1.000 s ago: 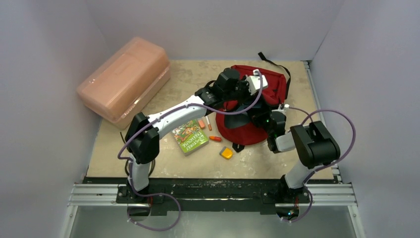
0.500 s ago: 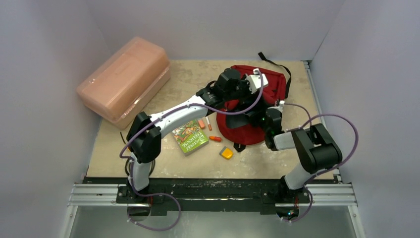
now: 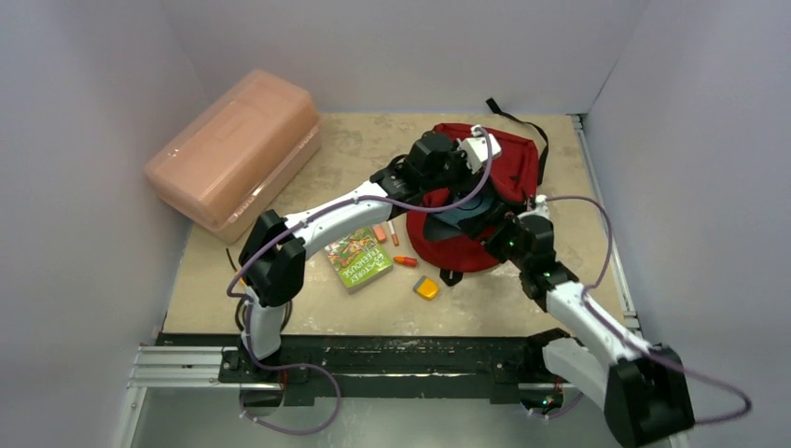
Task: Pack the student bag
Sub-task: Place the book in the student bag, then pick up the book from the center of the board.
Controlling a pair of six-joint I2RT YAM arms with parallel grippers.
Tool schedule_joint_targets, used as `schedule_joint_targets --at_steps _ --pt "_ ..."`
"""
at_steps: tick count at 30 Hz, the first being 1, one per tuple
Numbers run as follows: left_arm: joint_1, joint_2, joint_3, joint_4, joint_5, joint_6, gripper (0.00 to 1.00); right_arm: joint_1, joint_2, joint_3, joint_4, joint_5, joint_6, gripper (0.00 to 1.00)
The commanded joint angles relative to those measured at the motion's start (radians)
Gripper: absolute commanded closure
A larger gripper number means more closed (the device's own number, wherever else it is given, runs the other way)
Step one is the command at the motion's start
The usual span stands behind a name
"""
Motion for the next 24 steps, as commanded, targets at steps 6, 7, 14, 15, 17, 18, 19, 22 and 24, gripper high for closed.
schedule_joint_targets --at_steps 6,7,14,15,17,18,19,22,24 --pt "0.036 -0.135 0.023 -0.208 -0.118 -0.385 0.36 0.010 -0.544 0.171 -0.698 0.169 -0.251 0.07" --pt "0.048 -0.163 0.015 -0.253 -0.118 -0.437 0.32 0.010 -0.540 0.204 -0.692 0.167 -0.269 0.08" --pt "0.174 -0.546 -0.327 -0.459 -0.175 -0.681 0.24 0.054 -0.320 0.472 -0.590 0.184 -0.446 0.09" --pt "0.191 -0.604 -0.383 -0.484 -0.204 -0.695 0.24 0.085 -0.280 0.513 -0.578 0.199 -0.474 0.10" --pt "0.220 -0.712 -0.485 -0.570 -0.292 -0.739 0.24 0.164 -0.213 0.577 -0.545 0.241 -0.519 0.10" --pt "0.235 -0.757 -0.522 -0.614 -0.334 -0.765 0.23 0.204 -0.190 0.597 -0.518 0.249 -0.541 0.10" --pt "0.248 -0.798 -0.565 -0.649 -0.359 -0.787 0.22 0.234 -0.159 0.607 -0.476 0.224 -0.561 0.10" --pt "0.299 -0.870 -0.692 -0.683 -0.353 -0.893 0.19 0.320 0.005 0.658 -0.401 0.067 -0.595 0.09" --pt "0.345 -0.888 -0.778 -0.651 -0.288 -0.984 0.19 0.394 0.136 0.689 -0.352 -0.028 -0.584 0.09"
